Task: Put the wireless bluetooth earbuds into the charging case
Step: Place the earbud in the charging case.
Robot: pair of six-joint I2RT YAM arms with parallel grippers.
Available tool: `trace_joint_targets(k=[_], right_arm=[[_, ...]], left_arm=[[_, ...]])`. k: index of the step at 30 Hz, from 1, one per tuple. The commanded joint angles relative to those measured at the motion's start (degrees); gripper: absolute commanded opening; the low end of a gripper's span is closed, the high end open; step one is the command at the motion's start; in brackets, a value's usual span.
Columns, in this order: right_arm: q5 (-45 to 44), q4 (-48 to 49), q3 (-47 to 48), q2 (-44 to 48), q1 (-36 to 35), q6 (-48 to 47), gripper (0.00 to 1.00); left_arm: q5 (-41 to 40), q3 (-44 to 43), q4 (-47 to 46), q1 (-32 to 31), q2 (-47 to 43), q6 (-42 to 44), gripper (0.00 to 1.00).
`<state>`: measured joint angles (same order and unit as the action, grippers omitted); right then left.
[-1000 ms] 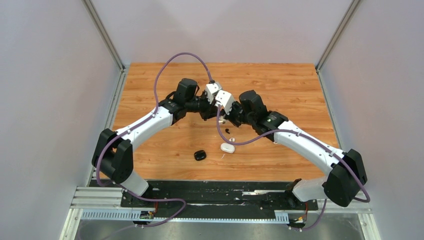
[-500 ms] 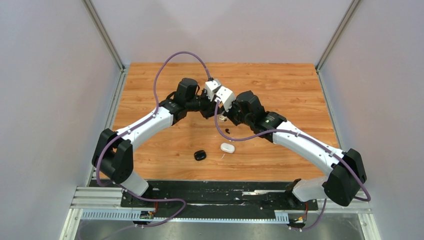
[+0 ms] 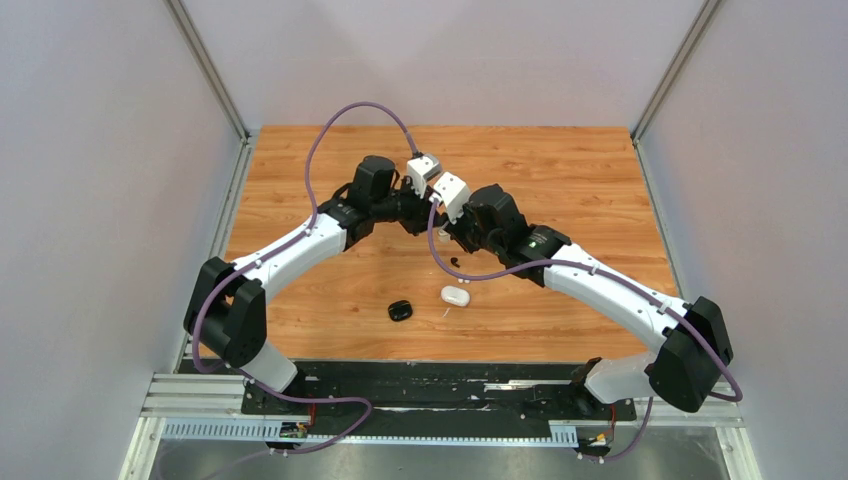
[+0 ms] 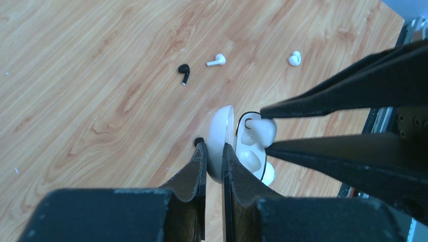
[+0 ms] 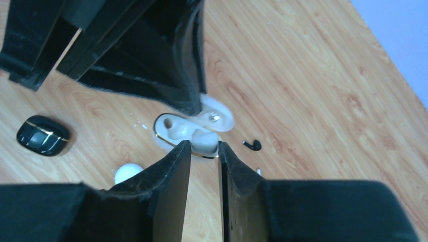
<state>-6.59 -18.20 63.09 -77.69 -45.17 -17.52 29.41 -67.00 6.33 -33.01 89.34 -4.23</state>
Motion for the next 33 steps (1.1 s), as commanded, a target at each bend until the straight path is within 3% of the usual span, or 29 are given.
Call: trace_joint_targets(k=[1,7,13,16,18,22,26,33], right_arm=[[1.5,-2.3,1.0,0.6,-0.7,3.3,0.32],[1.8,-1.9,2.7,-0.1,-0.6,4.1,0.37],[2.0,-5.3,8.3,1.1,0.2,5.6,0.69],[6.5,-9.1,10.1,3.7,1.5,5.6,0.81],[14.2,-11.4,11.3,6.1,4.0,6.6,0.86],[31.3,-14.6,12.0,9.9,9.9,6.9,0.87],[40.5,-16.1,10.0,10.3,14.9,7.2,0.84],[40.8,-17.0,6.8,3.4,22.0,4.9,0.81]], left_arm=[[-0.5,-0.2,-6.0,0.0,-1.4,-1.3,0.00],[0.7,0.4,-6.0,-0.1,-1.6,0.5,0.00],[0.8,1.4,-5.8,-0.1,-2.0,3.8,0.00],[1.7,2.1,-5.8,-0.1,-2.4,6.6,0.00],[2.5,2.6,-5.9,-0.1,-2.7,8.7,0.00],[5.1,3.9,-8.2,-0.1,-3.4,12.2,0.00],[7.9,5.4,-9.8,0.0,-4.5,15.3,0.00],[8.2,5.8,-7.4,-0.1,-6.5,22.4,0.00]])
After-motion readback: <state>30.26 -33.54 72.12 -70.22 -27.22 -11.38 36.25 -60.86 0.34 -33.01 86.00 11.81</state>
